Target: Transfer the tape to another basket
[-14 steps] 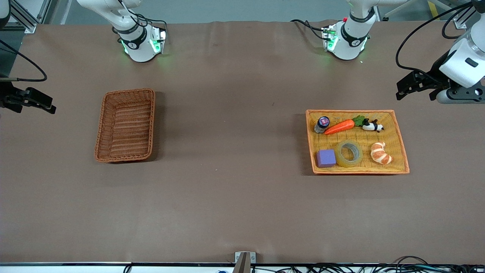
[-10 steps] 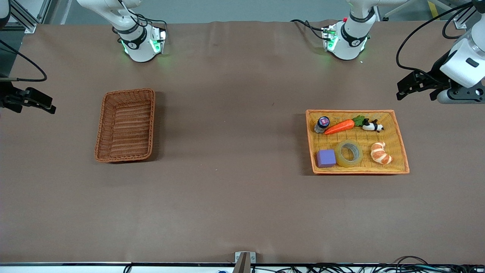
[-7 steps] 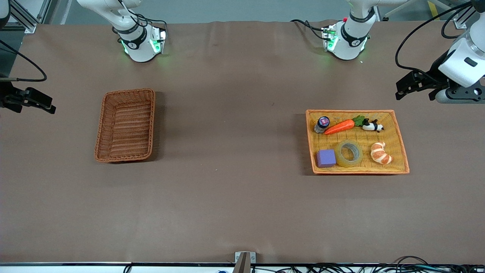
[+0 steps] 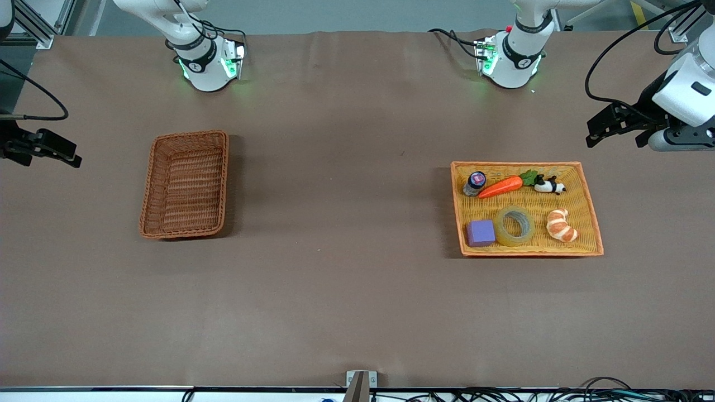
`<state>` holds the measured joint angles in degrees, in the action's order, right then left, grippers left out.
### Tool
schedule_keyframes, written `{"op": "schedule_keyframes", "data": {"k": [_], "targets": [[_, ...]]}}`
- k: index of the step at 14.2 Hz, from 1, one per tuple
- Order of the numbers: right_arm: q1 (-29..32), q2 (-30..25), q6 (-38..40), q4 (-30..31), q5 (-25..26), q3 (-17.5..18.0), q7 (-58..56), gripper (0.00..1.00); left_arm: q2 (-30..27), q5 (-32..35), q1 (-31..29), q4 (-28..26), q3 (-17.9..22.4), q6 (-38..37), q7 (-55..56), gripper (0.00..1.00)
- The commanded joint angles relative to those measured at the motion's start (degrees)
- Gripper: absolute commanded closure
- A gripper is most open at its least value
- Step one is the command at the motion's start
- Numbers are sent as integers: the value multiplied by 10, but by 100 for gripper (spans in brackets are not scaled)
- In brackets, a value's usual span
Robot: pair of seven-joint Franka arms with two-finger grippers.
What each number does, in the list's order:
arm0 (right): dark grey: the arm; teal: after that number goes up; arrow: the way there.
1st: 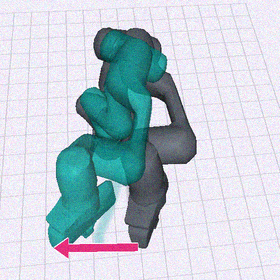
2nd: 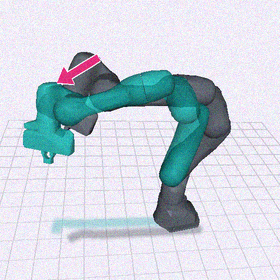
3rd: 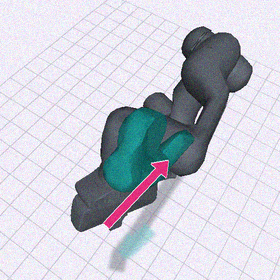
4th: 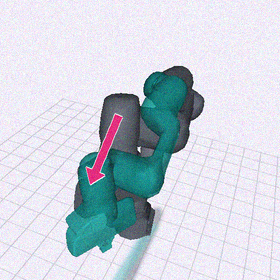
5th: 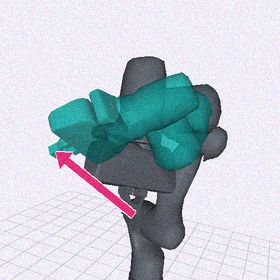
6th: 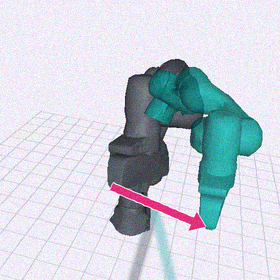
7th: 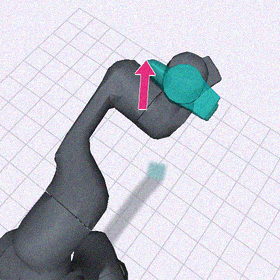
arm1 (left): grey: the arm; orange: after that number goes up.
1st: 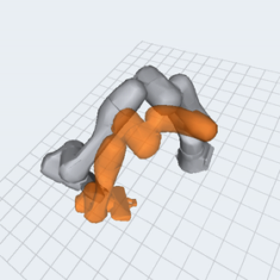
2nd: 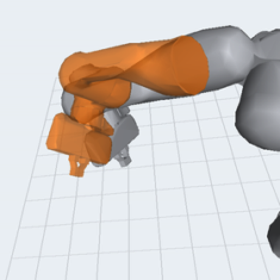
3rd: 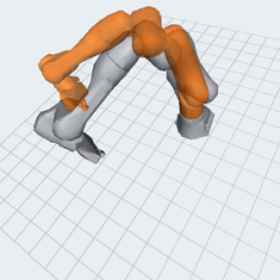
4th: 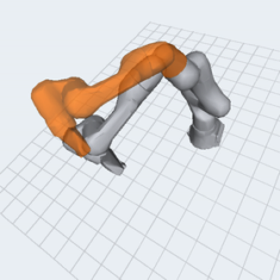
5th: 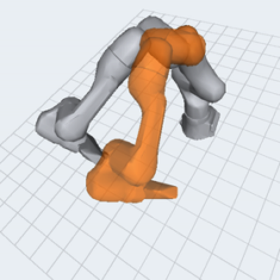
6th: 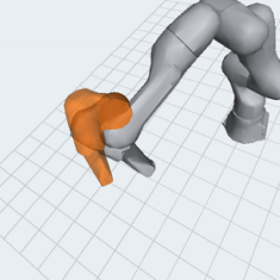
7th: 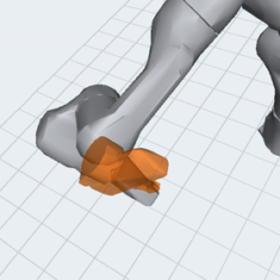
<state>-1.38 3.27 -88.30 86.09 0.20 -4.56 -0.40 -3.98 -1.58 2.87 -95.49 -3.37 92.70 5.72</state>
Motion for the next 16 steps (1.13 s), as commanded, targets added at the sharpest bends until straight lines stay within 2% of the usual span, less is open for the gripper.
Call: {"op": "schedule_keyframes", "data": {"k": [1,2,4,6,9,12,16], "targets": [[6,-5,-5,6,2,3,-7,0,20,5,-1,7,-3,-6,-2,7],[6,-5,-5,6,2,3,-7,0,29,5,0,6,-3,-6,-4,10],[5,-5,-4,6,2,3,-7,0,50,5,5,-10,-4,10,-3,10],[5,-5,-5,6,2,3,-7,0,51,4,0,-52,-5,73,8,0],[5,-5,-5,6,2,3,-7,0,62,6,-1,-119,-3,164,7,0],[4,-5,-6,6,2,3,-7,0,99,6,-8,-181,-2,255,11,0],[5,-5,-5,6,2,3,-7,0,173,8,-13,-212,-1,359,66,0]]}}
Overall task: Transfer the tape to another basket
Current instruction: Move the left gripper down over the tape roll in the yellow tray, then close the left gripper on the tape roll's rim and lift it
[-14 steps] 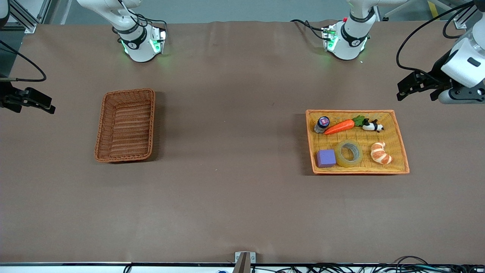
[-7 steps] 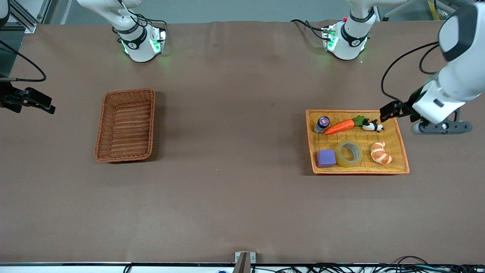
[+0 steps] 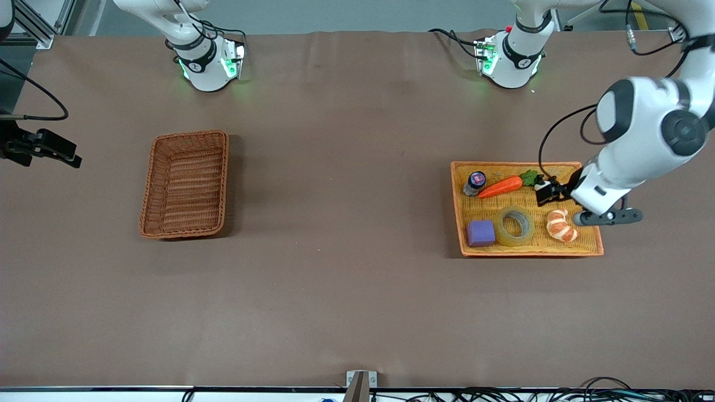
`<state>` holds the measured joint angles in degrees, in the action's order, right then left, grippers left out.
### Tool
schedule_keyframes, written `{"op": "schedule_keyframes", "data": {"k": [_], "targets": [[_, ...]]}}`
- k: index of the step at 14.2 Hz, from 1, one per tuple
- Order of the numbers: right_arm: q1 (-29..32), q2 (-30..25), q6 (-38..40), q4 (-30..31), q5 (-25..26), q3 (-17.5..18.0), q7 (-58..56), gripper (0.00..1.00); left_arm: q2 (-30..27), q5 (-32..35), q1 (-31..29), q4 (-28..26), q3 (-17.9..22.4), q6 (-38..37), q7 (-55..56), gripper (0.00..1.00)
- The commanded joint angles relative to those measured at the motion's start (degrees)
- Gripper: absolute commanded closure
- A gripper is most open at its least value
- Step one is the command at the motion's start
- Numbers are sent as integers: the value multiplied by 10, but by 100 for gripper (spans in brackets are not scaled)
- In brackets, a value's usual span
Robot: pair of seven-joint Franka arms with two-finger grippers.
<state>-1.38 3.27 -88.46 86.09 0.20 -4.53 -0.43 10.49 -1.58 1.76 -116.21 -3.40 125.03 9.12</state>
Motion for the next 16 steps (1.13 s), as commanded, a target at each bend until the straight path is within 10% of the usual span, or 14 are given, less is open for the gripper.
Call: {"op": "schedule_keyframes", "data": {"k": [1,13,16], "targets": [[5,-5,-3,6,1,3,-6,0,48,18,-2,-7,-1,54,50,0],[7,-5,-4,6,1,3,-6,0,168,42,-3,-25,-2,143,151,8],[7,-5,-3,6,2,3,-6,0,172,42,-5,-26,-1,143,151,86]]}}
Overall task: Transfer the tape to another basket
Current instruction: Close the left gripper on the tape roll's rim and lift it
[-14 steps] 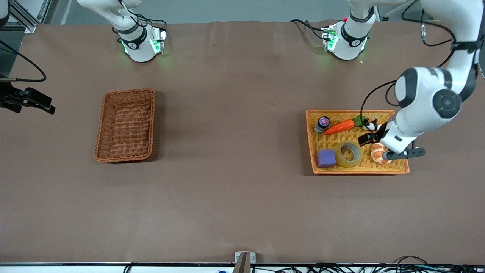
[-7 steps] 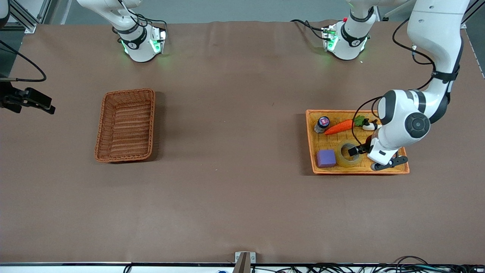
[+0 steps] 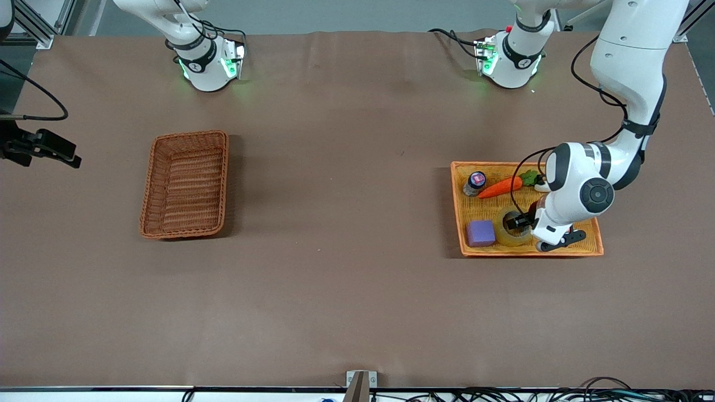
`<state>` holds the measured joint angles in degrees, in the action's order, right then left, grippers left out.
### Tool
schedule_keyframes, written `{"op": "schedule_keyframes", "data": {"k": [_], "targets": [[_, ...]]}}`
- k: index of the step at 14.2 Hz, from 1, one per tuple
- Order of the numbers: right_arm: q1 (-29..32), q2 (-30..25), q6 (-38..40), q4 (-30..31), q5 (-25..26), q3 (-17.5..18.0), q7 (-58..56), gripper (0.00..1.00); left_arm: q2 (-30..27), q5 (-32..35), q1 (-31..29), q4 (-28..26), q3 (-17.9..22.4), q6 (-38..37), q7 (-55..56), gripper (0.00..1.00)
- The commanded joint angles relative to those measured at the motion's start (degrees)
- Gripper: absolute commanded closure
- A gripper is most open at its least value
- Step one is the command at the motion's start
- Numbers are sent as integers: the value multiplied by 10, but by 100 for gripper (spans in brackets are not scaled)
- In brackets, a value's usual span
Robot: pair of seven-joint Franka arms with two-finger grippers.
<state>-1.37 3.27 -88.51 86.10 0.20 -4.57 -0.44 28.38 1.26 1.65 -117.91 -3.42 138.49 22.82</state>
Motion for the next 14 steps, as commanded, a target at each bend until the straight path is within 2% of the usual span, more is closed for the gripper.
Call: {"op": "schedule_keyframes", "data": {"k": [1,3,7,10,12,14], "targets": [[7,-5,-3,6,1,3,-6,0,-10,14,-9,-8,-1,8,14,100],[7,-5,-3,6,2,3,-6,0,-30,14,-16,-9,-3,-3,12,100],[7,-5,-1,6,2,3,-6,0,-96,15,-15,-1,-6,-99,1,100],[8,-6,-1,6,2,3,-6,0,-128,15,-11,64,-18,-176,-40,100],[8,-6,-3,6,2,3,-6,0,-125,15,-10,113,-48,-228,-40,100],[8,-6,-3,6,2,3,-6,0,-120,16,1,138,-80,-234,-37,100]]}}
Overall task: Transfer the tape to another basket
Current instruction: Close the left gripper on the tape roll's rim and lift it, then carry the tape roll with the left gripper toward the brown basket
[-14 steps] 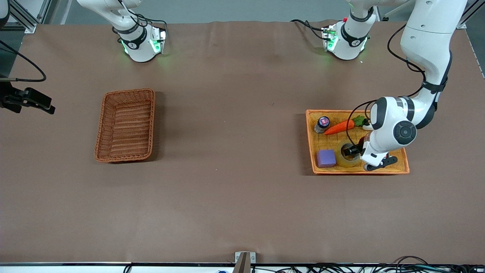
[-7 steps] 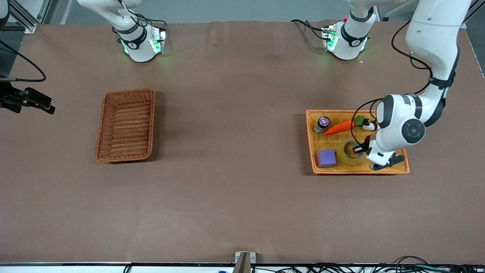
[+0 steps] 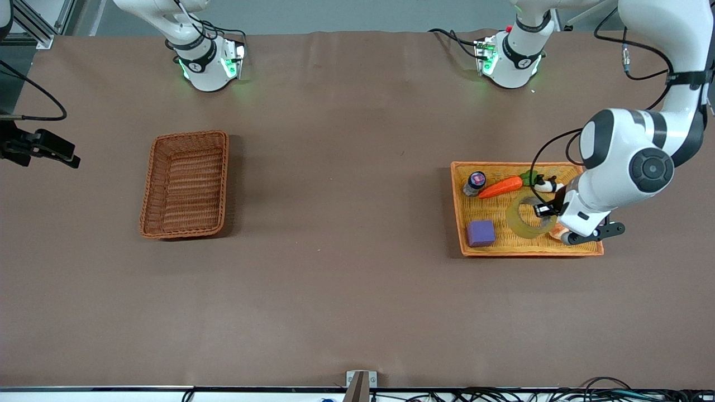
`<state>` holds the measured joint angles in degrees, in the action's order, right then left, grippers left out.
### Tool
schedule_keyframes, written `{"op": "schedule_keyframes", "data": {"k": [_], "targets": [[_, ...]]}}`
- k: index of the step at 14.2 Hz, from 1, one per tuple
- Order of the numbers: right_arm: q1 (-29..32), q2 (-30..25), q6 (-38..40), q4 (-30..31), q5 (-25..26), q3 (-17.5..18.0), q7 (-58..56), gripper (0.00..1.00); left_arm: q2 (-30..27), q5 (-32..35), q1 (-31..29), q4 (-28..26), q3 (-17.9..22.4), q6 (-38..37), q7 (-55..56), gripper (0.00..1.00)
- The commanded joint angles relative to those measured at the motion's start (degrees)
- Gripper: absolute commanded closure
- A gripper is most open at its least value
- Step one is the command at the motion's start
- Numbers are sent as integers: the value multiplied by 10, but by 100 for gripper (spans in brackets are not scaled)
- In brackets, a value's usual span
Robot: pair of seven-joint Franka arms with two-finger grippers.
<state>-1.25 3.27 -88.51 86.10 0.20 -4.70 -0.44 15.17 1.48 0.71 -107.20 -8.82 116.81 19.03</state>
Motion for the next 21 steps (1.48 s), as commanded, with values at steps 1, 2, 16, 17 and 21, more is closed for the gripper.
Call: {"op": "schedule_keyframes", "data": {"k": [1,2,16,17,21], "targets": [[6,-5,-2,6,2,4,-6,0,15,13,30,37,-34,-18,4,100],[6,-6,-2,6,2,4,-6,0,20,13,59,39,-35,-18,6,100],[10,-5,-3,6,1,4,-6,0,365,5,411,358,-30,89,192,93],[10,-4,-4,7,0,4,-5,0,379,5,419,362,-30,112,192,91],[9,0,-11,11,-8,4,-5,0,415,5,432,378,-29,130,189,77]]}}
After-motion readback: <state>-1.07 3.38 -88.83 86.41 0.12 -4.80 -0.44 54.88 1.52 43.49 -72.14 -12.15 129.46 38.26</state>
